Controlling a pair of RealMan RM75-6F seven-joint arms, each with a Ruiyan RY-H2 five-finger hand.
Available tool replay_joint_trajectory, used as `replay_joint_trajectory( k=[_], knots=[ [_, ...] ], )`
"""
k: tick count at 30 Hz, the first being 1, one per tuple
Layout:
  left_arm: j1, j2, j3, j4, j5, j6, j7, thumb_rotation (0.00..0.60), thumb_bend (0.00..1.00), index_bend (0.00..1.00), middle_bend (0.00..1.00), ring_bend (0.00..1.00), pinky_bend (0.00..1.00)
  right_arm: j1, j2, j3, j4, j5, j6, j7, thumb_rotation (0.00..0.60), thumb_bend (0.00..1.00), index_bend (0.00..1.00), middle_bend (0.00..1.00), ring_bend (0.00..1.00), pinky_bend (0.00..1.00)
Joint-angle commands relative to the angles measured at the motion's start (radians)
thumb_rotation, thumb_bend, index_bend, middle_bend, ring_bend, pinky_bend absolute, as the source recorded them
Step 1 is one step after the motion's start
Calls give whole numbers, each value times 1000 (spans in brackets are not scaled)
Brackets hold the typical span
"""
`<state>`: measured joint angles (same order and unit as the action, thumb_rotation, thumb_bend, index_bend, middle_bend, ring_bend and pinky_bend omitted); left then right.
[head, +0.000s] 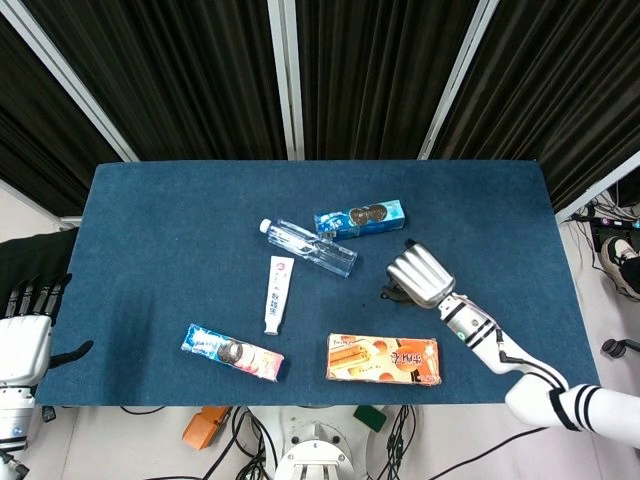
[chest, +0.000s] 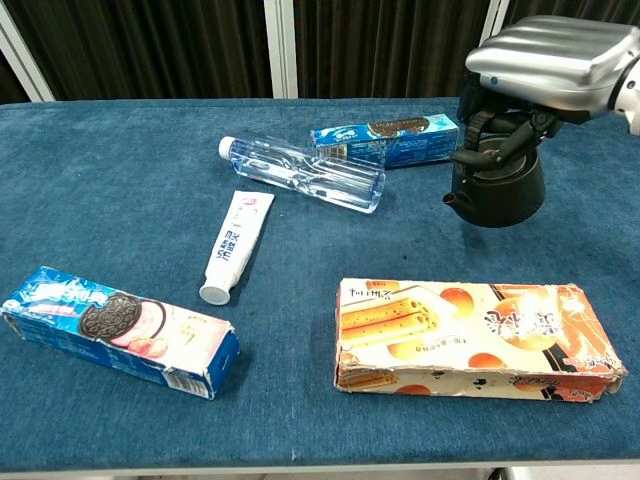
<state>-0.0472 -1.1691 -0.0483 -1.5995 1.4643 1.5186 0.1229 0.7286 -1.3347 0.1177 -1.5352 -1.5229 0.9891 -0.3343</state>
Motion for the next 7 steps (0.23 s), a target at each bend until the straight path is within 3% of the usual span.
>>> replay_joint_trajectory(
  k=[1,7],
  knots=[
    [0,-1,0,2,-1,0,-1,600,48,61,99,0,0,6,-8,2,-4,13,-7,-19,439,518,1000,1000,1000,545],
    [-2,-3,-1,6,-3,-4,-4,600,47,61,99,0,0,9,-11,2,-8,27,-9,-42,440,518,1000,1000,1000,546]
  ],
)
